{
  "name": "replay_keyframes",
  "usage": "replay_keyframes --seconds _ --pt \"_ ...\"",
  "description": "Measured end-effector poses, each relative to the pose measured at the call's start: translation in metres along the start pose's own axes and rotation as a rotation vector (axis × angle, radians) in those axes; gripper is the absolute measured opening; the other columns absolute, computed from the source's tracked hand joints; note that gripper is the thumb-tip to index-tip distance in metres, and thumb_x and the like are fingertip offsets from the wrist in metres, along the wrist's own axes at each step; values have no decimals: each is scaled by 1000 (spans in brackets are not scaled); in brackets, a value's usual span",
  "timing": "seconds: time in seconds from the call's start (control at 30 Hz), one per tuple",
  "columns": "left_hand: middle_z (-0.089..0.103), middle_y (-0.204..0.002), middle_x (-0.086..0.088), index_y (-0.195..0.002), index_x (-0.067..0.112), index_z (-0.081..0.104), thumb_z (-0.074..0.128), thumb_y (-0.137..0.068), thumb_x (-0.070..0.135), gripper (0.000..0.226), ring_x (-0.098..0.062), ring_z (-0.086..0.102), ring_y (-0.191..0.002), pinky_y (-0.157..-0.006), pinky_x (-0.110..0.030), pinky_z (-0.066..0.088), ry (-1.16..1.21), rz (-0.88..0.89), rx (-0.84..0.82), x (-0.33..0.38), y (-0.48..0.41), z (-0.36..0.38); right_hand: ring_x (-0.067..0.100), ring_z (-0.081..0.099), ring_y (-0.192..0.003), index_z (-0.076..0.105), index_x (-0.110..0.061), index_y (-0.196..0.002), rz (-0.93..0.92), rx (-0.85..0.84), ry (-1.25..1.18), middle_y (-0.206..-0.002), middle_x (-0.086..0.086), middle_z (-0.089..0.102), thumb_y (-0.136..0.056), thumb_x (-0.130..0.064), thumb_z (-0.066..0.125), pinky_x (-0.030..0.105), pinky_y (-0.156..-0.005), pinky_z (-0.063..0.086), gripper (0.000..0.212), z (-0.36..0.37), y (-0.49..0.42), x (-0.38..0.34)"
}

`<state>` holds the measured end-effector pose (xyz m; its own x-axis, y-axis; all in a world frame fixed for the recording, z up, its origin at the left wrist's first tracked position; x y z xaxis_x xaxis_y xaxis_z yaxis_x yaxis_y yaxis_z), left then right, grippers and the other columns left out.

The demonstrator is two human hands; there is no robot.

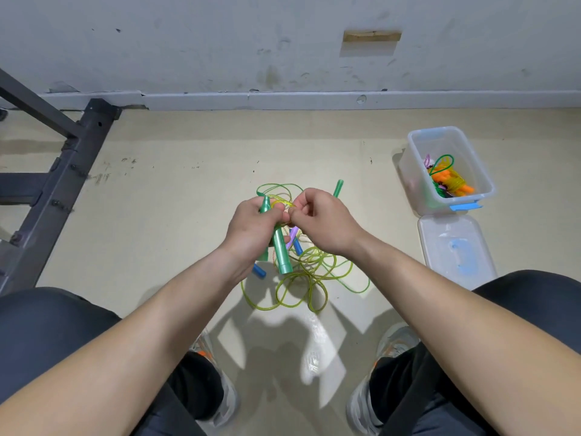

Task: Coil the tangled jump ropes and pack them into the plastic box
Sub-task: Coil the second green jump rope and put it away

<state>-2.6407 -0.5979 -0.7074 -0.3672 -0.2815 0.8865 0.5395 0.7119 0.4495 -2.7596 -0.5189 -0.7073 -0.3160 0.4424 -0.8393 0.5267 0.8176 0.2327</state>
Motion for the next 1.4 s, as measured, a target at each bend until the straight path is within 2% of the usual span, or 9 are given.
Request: replay_keyframes --seconds 0.07,0.2,0.4,0.5,0.63,0.87,1.1,1.3,1.4 --pt "69 -102 -23 -99 1 64 62 -96 11 11 -22 67 -86 -77 -44 63 -6 13 49 -2 -2 -1 2 52 -58 64 -17 -84 14 56 -60 -68 -8 60 -87 -28 73 17 -57 41 15 -1 -2 1" --pt "65 -97 -17 -95 8 63 60 -96 11 4 -22 65 -86 -75 -41 64 19 32 91 -4 1 4 7 56 -57 68 -13 -82 62 118 -157 -63 -5 62 -82 -18 77 20 -58 45 9 -1 -4 5" --pt "60 -102 -12 -90 10 67 58 -97 24 17 -18 60 -77 -69 -32 61 -61 46 133 -8 -6 -1 10 57 -57 68 -12 -79 123 122 -233 -64 -1 63 -76 -11 77 24 -58 47 10 -1 -6 6" --pt "57 -78 -2 -86 11 67 59 -98 20 16 -23 60 -77 -82 -50 61 25 -9 62 -12 -8 1 7 55 -52 68 -9 -90 132 80 -378 -66 2 65 -78 -5 77 21 -55 44 14 -1 -3 4" --pt "62 -81 -5 -83 14 66 62 -97 13 14 -21 63 -80 -83 -55 60 93 0 62 -9 -4 2 9 58 -60 63 -15 -114 120 -42 -476 -84 12 74 -82 -1 71 20 -54 43 36 -5 -3 3" --pt "71 -81 -3 -86 16 63 60 -94 8 12 -17 69 -80 -85 -62 57 88 23 21 -8 -2 1 11 61 -63 70 -6 -102 109 -168 -452 -86 15 72 -91 1 65 25 -63 48 14 -7 -4 1" --pt "69 -64 12 -106 16 54 60 -96 3 17 -7 69 -61 -77 -47 62 76 36 41 -5 3 4 12 59 -57 68 -5 -97 170 -163 -507 -83 18 72 -93 1 59 25 -61 51 11 -3 -2 0" --pt "74 -83 -5 -95 9 72 73 -87 8 8 -20 72 -81 -83 -54 60 99 -40 4 -9 0 2 22 58 -72 67 -9 -95 139 -137 -533 -77 11 73 -94 1 61 25 -63 48 12 -2 -3 1" --pt "73 -79 -4 -91 9 77 69 -90 9 7 -17 68 -75 -83 -54 61 75 -38 -8 -8 1 3 17 60 -66 68 -10 -91 126 -110 -488 -73 7 72 -93 1 61 27 -63 48 13 -6 -4 2"
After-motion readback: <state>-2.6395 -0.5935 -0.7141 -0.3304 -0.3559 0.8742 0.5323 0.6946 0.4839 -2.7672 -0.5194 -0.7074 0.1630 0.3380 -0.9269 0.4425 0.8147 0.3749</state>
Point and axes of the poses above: each hand's wrist, its own y-axis away from the middle knuckle, its own z-axis out of the palm, x = y × z, the point moved 6 cm from there along -y, towards the middle knuckle
